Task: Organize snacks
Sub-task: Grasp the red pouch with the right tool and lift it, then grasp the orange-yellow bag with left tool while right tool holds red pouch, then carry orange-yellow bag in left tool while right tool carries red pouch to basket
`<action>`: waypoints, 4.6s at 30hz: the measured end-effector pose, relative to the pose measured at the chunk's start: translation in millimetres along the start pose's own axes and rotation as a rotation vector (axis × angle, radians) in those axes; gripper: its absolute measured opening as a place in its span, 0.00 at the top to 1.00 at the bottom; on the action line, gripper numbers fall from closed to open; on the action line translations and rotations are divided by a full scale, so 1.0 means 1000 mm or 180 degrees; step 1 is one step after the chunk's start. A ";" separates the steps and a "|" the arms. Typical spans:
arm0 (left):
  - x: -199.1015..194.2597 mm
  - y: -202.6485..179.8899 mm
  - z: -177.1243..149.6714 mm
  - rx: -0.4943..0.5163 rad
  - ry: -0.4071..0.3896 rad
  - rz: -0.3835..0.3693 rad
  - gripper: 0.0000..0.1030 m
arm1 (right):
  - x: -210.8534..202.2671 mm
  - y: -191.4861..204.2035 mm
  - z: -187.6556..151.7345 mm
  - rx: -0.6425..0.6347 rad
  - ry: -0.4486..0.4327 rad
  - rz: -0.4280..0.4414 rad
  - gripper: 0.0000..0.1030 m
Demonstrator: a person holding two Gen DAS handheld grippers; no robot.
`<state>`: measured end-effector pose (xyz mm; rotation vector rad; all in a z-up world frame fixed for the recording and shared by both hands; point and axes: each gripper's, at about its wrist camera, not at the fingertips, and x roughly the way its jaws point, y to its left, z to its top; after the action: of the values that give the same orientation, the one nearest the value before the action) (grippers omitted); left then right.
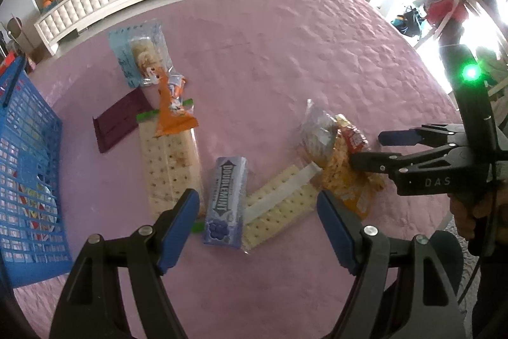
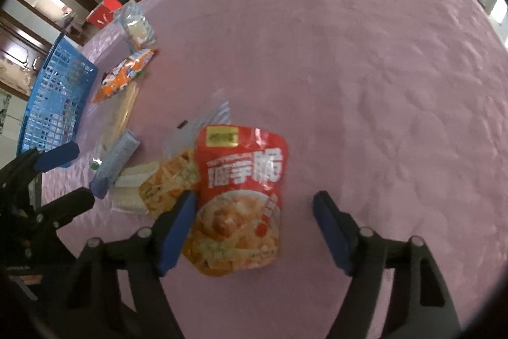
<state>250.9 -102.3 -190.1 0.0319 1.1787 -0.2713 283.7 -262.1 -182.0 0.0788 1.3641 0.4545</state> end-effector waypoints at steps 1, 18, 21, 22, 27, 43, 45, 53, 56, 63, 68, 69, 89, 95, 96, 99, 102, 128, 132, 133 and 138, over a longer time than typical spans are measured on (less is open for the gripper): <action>0.001 0.002 0.000 -0.0010 0.0011 0.0006 0.27 | -0.001 0.001 0.000 -0.0036 -0.0034 -0.0003 0.25; -0.021 0.004 -0.035 0.0062 -0.0054 -0.0043 0.27 | -0.027 0.027 -0.046 -0.0299 -0.0104 -0.0135 0.68; -0.026 0.000 -0.042 0.0048 -0.0064 -0.0110 0.27 | -0.049 0.024 -0.054 -0.0302 -0.0255 -0.0255 0.68; -0.027 -0.001 -0.043 0.0041 -0.0065 -0.0126 0.27 | -0.053 0.024 -0.056 -0.0306 -0.0290 -0.0283 0.68; -0.025 -0.015 -0.047 -0.0129 -0.0006 -0.0267 0.27 | -0.075 0.018 -0.065 -0.0299 -0.0460 -0.0440 0.68; 0.027 -0.081 -0.033 -0.0577 0.0167 -0.0026 0.27 | -0.074 -0.003 -0.080 -0.0185 -0.0485 -0.0409 0.68; 0.035 -0.082 -0.031 -0.0640 0.0200 0.0008 0.27 | -0.073 -0.006 -0.079 -0.0196 -0.0487 -0.0388 0.68; 0.067 -0.082 -0.016 -0.1003 0.0322 0.0206 0.27 | -0.065 -0.022 -0.068 -0.0271 -0.0484 -0.0397 0.68; 0.073 -0.087 -0.011 -0.1001 0.0290 0.0307 0.21 | -0.062 -0.029 -0.065 -0.0260 -0.0474 -0.0365 0.68; 0.085 -0.098 0.001 -0.0903 0.0289 0.0646 0.17 | -0.054 -0.036 -0.064 -0.0244 -0.0452 -0.0264 0.68; 0.088 -0.099 0.005 -0.0996 0.0361 0.0708 0.24 | -0.055 -0.043 -0.065 -0.0177 -0.0461 -0.0244 0.68; 0.086 -0.102 0.006 -0.0985 0.0336 0.0715 0.38 | -0.055 -0.044 -0.066 -0.0162 -0.0462 -0.0236 0.68; 0.028 -0.093 -0.010 -0.0625 -0.0167 0.0218 0.90 | -0.090 -0.006 -0.065 -0.0265 -0.0585 -0.0335 0.68; -0.025 -0.076 -0.013 -0.0544 -0.0513 0.0152 0.90 | -0.116 0.033 -0.060 -0.0376 -0.0788 -0.0330 0.68; -0.035 -0.070 -0.013 -0.0545 -0.0555 0.0114 0.90 | -0.120 0.039 -0.058 -0.0384 -0.0825 -0.0311 0.68; -0.055 -0.056 -0.013 -0.0587 -0.0617 0.0038 0.90 | -0.128 0.061 -0.054 -0.0452 -0.0910 -0.0285 0.68; -0.078 -0.040 -0.017 -0.0583 -0.0724 0.0088 0.90 | -0.133 0.082 -0.048 -0.0510 -0.0982 -0.0287 0.68; -0.224 0.159 -0.063 -0.0546 -0.1225 0.0708 0.90 | -0.113 0.306 0.001 -0.1334 -0.1295 0.0000 0.68; -0.223 0.189 -0.066 -0.0531 -0.1113 0.0845 0.90 | -0.097 0.331 0.006 -0.1475 -0.1223 0.0033 0.68; -0.221 0.200 -0.067 -0.0532 -0.1089 0.0855 0.90 | -0.090 0.338 0.009 -0.1517 -0.1199 0.0042 0.68; -0.212 0.235 -0.067 -0.0565 -0.0980 0.0854 0.90 | -0.065 0.362 0.023 -0.1533 -0.1062 0.0122 0.68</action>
<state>168.5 177.3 -49.8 -0.0074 0.8758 0.0653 200.0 49.4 -3.0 -0.2079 0.9011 0.7556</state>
